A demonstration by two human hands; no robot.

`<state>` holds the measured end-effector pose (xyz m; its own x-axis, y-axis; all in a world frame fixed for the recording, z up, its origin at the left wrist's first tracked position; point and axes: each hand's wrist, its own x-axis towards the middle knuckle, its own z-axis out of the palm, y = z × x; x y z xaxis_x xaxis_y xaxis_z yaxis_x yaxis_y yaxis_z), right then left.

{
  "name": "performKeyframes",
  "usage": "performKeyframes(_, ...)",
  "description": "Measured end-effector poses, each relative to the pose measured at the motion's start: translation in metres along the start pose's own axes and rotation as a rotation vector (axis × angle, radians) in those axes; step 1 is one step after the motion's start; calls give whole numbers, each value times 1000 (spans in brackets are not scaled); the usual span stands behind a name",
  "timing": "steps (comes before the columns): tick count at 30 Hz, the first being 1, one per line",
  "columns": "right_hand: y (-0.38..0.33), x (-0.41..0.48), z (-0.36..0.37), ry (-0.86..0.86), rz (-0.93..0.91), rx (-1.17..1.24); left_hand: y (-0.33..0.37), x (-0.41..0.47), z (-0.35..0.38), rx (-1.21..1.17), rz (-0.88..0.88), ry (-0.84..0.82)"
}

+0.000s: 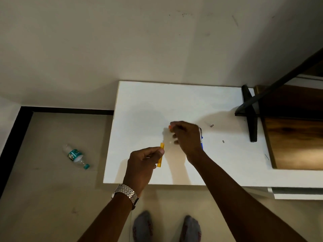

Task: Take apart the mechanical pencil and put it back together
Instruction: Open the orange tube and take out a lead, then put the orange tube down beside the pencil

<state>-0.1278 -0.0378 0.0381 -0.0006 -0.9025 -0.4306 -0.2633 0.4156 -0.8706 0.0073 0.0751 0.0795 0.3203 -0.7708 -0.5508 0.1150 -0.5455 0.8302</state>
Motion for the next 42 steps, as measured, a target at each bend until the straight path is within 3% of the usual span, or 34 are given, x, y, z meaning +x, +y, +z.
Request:
performKeyframes(3,-8,-23,1,-268,215,152,0,2,1,45,-9,4)
performKeyframes(5,-9,-31,3,-343,305,197,-1,4,2,77,-14,7)
performKeyframes(16,4,-28,-1,-332,468,332,1,15,7,100,-61,4)
performKeyframes(23,-3,-18,-13,-272,435,362,-4,14,4,135,-46,-28)
performKeyframes(31,-11,-9,-63,124,231,419,-14,34,3,196,-30,7)
performKeyframes(42,14,-48,-121,135,227,395,-33,59,9,485,135,120)
